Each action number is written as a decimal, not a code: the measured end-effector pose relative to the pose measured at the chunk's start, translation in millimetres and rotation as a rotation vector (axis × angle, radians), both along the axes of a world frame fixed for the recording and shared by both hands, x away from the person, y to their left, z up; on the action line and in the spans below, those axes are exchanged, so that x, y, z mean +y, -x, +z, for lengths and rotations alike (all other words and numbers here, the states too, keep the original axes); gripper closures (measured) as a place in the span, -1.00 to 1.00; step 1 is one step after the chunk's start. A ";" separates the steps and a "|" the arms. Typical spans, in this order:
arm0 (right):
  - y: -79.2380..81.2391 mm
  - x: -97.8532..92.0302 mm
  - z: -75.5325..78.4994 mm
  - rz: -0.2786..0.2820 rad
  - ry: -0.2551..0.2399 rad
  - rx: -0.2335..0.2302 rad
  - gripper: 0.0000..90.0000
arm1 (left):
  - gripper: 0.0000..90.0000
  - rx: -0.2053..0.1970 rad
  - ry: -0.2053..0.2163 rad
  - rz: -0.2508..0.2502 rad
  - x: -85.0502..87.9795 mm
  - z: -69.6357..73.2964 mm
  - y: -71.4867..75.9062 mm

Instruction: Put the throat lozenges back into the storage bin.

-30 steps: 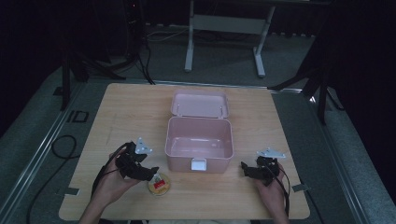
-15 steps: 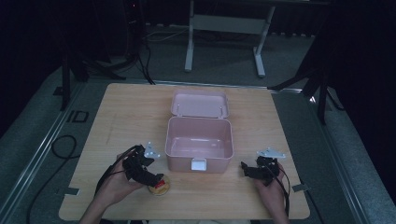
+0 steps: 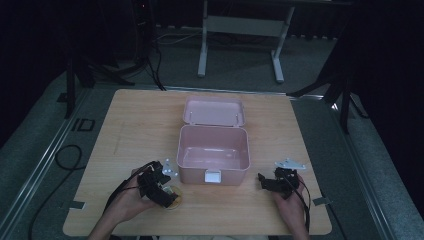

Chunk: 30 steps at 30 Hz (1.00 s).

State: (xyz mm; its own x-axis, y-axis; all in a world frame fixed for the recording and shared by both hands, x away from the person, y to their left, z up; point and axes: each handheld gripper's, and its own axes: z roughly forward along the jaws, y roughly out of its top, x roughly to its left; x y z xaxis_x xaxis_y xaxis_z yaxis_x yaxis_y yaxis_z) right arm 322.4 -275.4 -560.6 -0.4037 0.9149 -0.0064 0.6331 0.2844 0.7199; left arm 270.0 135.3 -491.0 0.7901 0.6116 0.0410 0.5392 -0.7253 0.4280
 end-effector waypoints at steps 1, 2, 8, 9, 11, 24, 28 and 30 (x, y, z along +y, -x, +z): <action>0.0 0.0 0.0 0.000 0.000 0.000 -0.71 | -0.55 0.003 -0.009 -0.006 -1.3 -1.5 0.4; 0.0 0.0 0.0 0.000 0.000 0.000 -0.71 | -0.55 0.002 -0.017 -0.009 -2.8 -2.9 1.0; 0.0 0.0 0.0 0.000 0.000 0.000 -0.71 | -0.55 0.024 -0.063 -0.051 -9.2 -9.6 1.7; 0.0 0.0 0.0 0.000 0.000 0.000 -0.71 | -0.55 0.029 -0.072 -0.055 -9.9 -11.1 1.4; 0.0 0.0 0.0 0.000 0.000 0.000 -0.71 | -0.55 0.041 -0.088 -0.071 -10.9 -13.1 0.8; 0.0 0.0 0.0 0.000 0.000 0.000 -0.71 | -0.55 0.073 -0.149 -0.115 -18.9 -22.6 0.4; 0.0 0.0 0.0 0.000 0.000 0.000 -0.71 | -0.55 0.079 -0.168 -0.126 -19.8 -24.7 0.0; 0.0 0.0 0.0 0.000 0.000 0.000 -0.71 | -0.55 0.085 -0.177 -0.132 -20.1 -24.3 0.3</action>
State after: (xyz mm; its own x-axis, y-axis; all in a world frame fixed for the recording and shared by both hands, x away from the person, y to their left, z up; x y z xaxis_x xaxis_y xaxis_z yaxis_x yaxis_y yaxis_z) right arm 322.4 -275.4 -560.6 -0.4040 0.9148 -0.0065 0.6330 0.2846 0.7200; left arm 269.7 115.3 -515.2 0.8682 0.4915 0.0685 0.4630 -0.8519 0.2446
